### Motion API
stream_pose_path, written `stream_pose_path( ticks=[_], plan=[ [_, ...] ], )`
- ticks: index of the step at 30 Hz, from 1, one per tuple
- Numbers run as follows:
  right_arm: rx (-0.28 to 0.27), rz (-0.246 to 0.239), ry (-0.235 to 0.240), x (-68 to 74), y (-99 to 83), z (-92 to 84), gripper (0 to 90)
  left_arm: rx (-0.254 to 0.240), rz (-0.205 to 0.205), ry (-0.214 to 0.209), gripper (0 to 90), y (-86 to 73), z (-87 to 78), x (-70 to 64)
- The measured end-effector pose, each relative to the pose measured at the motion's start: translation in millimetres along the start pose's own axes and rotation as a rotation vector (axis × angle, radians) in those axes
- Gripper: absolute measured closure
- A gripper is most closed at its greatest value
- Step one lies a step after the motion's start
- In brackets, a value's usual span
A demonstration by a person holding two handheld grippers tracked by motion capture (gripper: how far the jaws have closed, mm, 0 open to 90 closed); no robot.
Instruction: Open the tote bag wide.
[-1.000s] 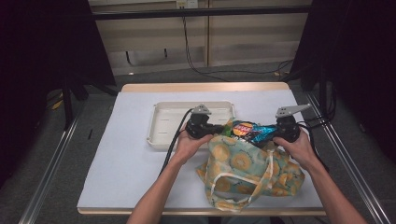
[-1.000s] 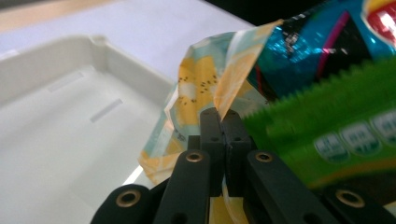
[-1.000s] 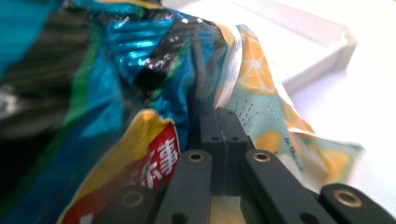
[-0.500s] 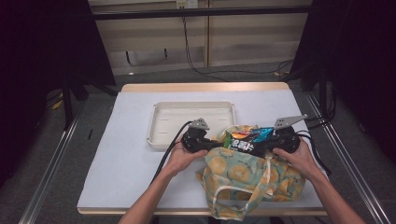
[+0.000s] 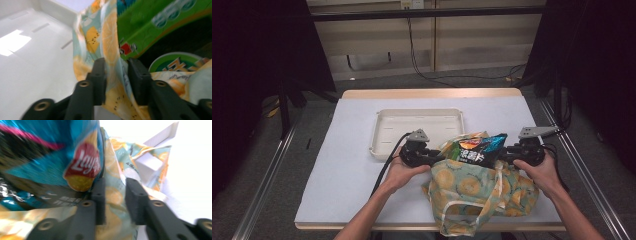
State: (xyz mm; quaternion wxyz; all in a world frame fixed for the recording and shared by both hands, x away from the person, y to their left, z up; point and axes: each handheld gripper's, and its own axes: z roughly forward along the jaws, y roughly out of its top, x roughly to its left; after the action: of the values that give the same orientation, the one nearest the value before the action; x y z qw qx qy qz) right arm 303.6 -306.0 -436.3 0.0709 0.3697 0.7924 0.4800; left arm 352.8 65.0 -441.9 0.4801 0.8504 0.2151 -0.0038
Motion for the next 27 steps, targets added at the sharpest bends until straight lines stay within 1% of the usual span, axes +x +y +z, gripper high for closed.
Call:
stream_pose_path(
  ticks=[1,4,6,7,8,11,12,13,14,15,17,19,20,21,23,24,25,26,27],
  plan=[
    [-0.011,-0.002,-0.008,1.0,0.6,-4.0,61.5,-0.024,-0.005,0.002,62.3,1.2,-3.6,-0.9],
    [-0.049,0.009,-0.043,7.4,1.0,-16.3,55.0,-0.064,0.007,0.011,56.2,5.8,-15.7,-5.0],
    [-0.066,0.011,-0.051,11.9,0.6,-23.4,54.2,-0.089,0.017,0.018,56.1,7.4,-22.7,-9.4],
    [-0.079,0.015,-0.056,14.9,0.0,-28.5,53.0,-0.104,0.017,0.009,55.2,7.8,-26.0,-11.1],
    [-0.09,0.018,-0.059,17.5,-0.6,-32.8,52.2,-0.111,0.017,0.011,54.6,8.0,-28.8,-12.6],
    [-0.114,0.025,-0.052,24.7,-3.8,-45.1,47.8,-0.139,0.031,0.015,53.2,8.3,-39.3,-18.4],
    [-0.118,0.025,-0.049,27.1,-4.6,-47.5,47.7,-0.161,0.034,-0.003,53.5,8.4,-43.7,-20.3],
    [-0.126,0.022,-0.05,31.4,-5.6,-50.8,47.7,-0.163,0.035,-0.002,54.1,8.8,-46.5,-22.0],
    [-0.13,0.017,-0.046,34.0,-5.9,-52.2,47.1,-0.175,0.038,-0.008,54.6,9.1,-49.3,-24.6],
    [-0.129,0.016,-0.041,37.9,-6.0,-53.6,45.9,-0.189,0.044,-0.031,55.9,9.3,-52.2,-27.5],
    [-0.136,0.017,-0.026,46.4,-5.0,-55.0,44.0,-0.191,0.054,-0.059,56.9,9.8,-54.4,-33.5],
    [-0.14,0.014,-0.016,52.4,-3.8,-54.0,40.6,-0.19,0.071,-0.102,56.8,9.4,-54.3,-42.4],
    [-0.144,0.011,-0.018,55.2,-3.3,-52.5,39.3,-0.194,0.084,-0.128,54.9,8.8,-53.6,-46.6],
    [-0.145,0.012,-0.006,57.5,-3.1,-50.6,38.8,-0.19,0.093,-0.145,53.1,8.0,-52.1,-52.0],
    [-0.139,0.023,-0.002,60.6,-4.3,-45.3,34.8,-0.177,0.116,-0.169,47.4,6.4,-48.9,-57.9],
    [-0.126,0.023,-0.008,61.2,-5.3,-42.1,33.5,-0.163,0.126,-0.168,46.4,4.9,-45.1,-61.2],
    [-0.112,0.024,-0.001,61.3,-6.3,-38.0,33.0,-0.143,0.13,-0.169,44.2,3.3,-41.9,-63.3],
    [-0.106,0.021,-0.007,61.8,-7.0,-35.2,32.2,-0.136,0.134,-0.183,45.8,1.5,-38.5,-64.4],
    [-0.097,0.019,-0.011,62.6,-7.2,-33.4,31.6,-0.106,0.157,-0.172,49.7,-1.3,-34.9,-66.6]
  ],
)
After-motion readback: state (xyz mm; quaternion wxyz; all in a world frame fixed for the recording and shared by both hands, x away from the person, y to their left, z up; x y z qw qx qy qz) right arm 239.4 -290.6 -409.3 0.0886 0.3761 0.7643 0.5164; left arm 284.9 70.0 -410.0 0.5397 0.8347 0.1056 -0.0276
